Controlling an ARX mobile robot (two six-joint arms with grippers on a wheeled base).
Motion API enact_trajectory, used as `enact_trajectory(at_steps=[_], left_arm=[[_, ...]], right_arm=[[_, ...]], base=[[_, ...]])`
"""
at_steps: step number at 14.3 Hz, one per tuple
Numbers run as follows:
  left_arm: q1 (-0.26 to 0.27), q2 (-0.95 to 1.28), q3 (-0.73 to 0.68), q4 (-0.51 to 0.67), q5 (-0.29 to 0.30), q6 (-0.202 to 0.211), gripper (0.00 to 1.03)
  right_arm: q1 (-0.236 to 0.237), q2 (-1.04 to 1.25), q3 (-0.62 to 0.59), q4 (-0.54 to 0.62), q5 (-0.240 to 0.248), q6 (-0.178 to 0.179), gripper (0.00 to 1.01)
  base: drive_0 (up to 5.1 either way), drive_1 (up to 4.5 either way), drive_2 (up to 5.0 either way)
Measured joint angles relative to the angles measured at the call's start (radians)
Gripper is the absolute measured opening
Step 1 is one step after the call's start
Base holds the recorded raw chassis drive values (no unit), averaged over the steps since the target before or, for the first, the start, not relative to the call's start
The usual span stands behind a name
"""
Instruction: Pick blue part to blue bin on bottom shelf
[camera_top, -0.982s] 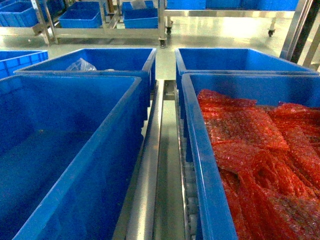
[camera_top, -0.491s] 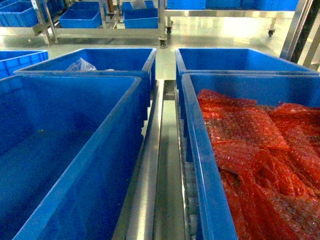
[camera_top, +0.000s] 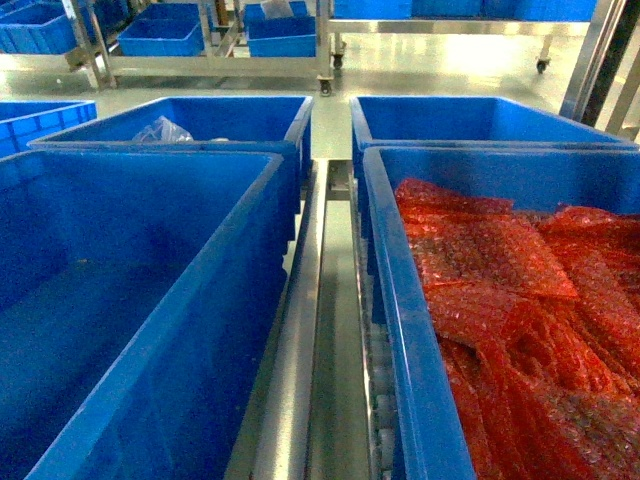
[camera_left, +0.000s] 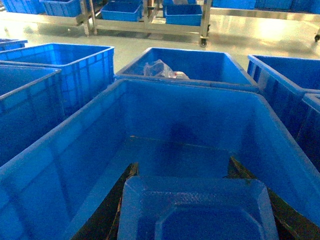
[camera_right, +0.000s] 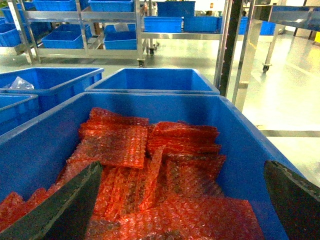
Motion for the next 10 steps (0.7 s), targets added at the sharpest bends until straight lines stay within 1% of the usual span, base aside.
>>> enact_trajectory(at_steps=[4,5,6,7,8,9,10], left_arm=[[0.000,0.000,0.000,0.000,0.000,0.000,0.43],[-0.017,0.012,0.009,-0.040,-0.048,0.022,0.43],[-0.063,0.072,0.023,-0.021,-0.143,0.077,0.43],[-0.071,0.145,0.052,0.013,-0.163,0.111,0.43],[-0.048,0.216,0.089,0.047,-0.159,0.111,0.43],[-0.015,0.300,0.122,0.112,-0.131,0.109,0.43],[0.073,0.512,0.174,0.301,-0.054,0.110,0.43]], right_arm=[[0.000,0.000,0.000,0.000,0.000,0.000,0.98],[0.000,0.000,0.000,0.000,0.000,0.000,0.98],[0.000,0.000,0.000,0.000,0.000,0.000,0.98],[0.000,0.000,0.000,0.000,0.000,0.000,0.98],[0.000,0.000,0.000,0.000,0.000,0.000,0.98],[0.000,0.000,0.000,0.000,0.000,0.000,0.98],[0.000,0.000,0.000,0.000,0.000,0.000,0.98]], base=[[0.0,0.00,0.0],[0.0,0.00,0.0],[0.0,0.00,0.0],[0.0,0.00,0.0],[0.0,0.00,0.0],[0.0,0.00,0.0],[0.0,0.00,0.0]])
